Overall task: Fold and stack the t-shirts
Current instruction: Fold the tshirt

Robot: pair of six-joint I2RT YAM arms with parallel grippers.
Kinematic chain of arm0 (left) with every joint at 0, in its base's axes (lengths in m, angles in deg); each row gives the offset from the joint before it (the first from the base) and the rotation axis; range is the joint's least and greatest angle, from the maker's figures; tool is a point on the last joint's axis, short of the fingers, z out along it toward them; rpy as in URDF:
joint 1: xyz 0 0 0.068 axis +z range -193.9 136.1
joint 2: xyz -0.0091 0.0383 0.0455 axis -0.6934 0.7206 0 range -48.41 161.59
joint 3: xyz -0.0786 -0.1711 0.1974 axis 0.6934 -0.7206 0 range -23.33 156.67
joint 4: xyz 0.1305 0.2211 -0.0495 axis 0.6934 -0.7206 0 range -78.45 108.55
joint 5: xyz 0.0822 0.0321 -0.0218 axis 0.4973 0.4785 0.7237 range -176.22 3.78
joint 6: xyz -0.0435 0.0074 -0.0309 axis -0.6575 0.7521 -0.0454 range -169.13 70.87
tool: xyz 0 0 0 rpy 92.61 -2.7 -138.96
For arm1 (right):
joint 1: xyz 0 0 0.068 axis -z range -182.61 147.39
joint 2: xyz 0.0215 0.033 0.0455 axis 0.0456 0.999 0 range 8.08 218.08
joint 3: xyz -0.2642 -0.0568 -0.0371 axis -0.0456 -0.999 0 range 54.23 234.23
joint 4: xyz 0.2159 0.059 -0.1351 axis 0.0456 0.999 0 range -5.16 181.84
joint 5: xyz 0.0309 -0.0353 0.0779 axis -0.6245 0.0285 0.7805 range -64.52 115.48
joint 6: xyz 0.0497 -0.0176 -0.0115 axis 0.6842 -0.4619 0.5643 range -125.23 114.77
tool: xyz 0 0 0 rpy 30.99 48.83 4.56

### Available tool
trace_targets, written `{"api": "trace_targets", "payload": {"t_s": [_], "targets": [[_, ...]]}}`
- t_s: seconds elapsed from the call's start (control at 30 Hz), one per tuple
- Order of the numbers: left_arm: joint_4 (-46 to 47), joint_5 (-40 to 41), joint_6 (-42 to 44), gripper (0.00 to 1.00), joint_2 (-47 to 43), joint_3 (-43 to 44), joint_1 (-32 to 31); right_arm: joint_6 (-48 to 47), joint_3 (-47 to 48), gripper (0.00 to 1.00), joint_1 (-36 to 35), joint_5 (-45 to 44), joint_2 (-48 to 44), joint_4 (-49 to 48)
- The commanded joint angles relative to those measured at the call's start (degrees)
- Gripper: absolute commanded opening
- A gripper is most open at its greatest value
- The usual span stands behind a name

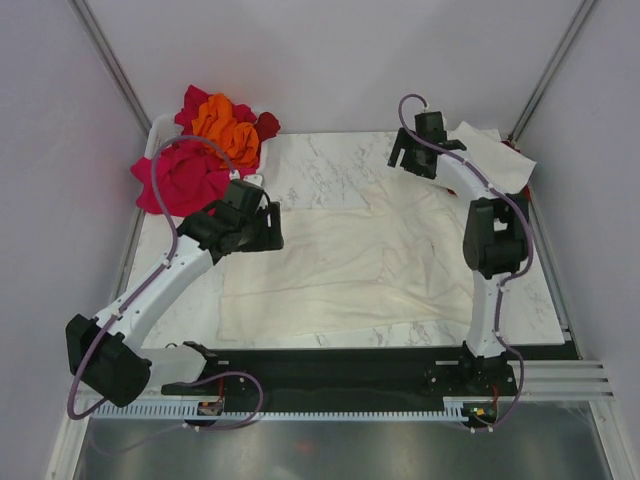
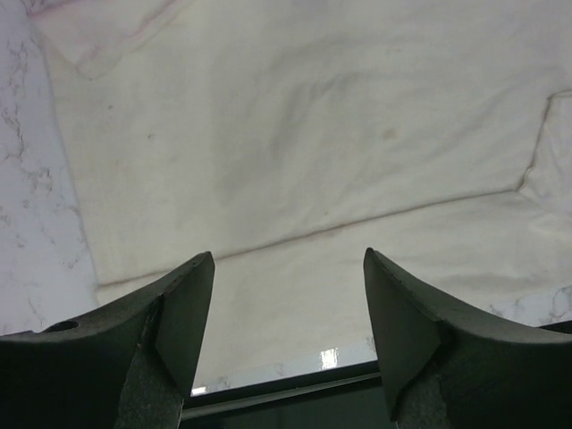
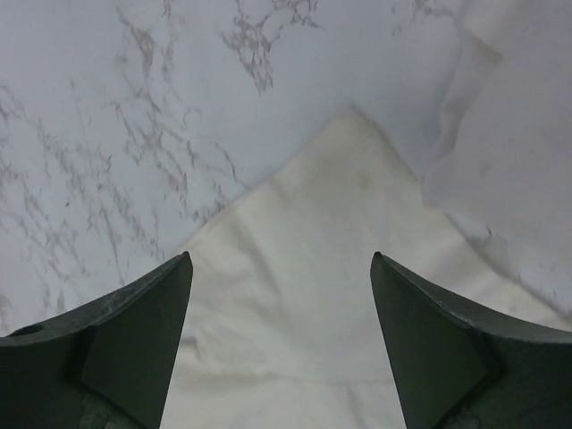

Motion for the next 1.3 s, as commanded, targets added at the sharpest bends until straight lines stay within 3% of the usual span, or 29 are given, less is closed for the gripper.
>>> {"api": "trace_targets", "payload": {"t_s": [0.0,0.13,0.37,0.43,0.5,0.53,0.6,0.73,0.97,1.27], "targets": [[-0.3,-0.4,2.9,0.75,-3.3,-4.8,0.4,-3.0,12.0,0.89,-0.1,-5.3,11.3,3.0],[0.5,-1.2,2.6,0.75,-5.6,-9.3,0.8,-3.9,27.6,0.86,-0.5,-7.9,22.3,7.5],[1.0,0.1,3.4,0.75,-4.9,-10.6,1.2,-5.3,30.9,0.81,-1.6,-12.5,28.5,8.3],[1.1,1.1,3.0,0.75,-4.3,-10.1,2.2,-5.8,29.2,0.62,-1.8,-12.1,28.4,7.3],[1.2,2.2,2.1,0.75,-2.9,-9.4,5.0,-6.1,28.3,0.32,-1.9,-11.1,28.5,6.9],[1.4,1.7,2.0,0.75,-2.3,-8.9,6.5,-6.0,27.4,0.13,-1.9,-10.9,28.3,6.7],[2.5,-0.8,2.2,0.74,0.5,-7.3,12.1,-6.1,24.9,0.0,-1.9,-9.4,27.4,6.0],[3.1,-4.0,2.1,0.71,8.1,-1.3,19.0,-6.4,20.2,0.0,-2.0,-7.4,24.1,3.0],[4.0,0.0,1.0,0.63,22.3,8.9,19.3,-3.6,10.9,0.0,-2.0,-5.4,10.6,0.1],[4.3,4.9,-1.2,0.63,32.0,12.7,19.3,1.5,-14.0,0.0,-2.0,0.9,-12.1,-10.5]]}}
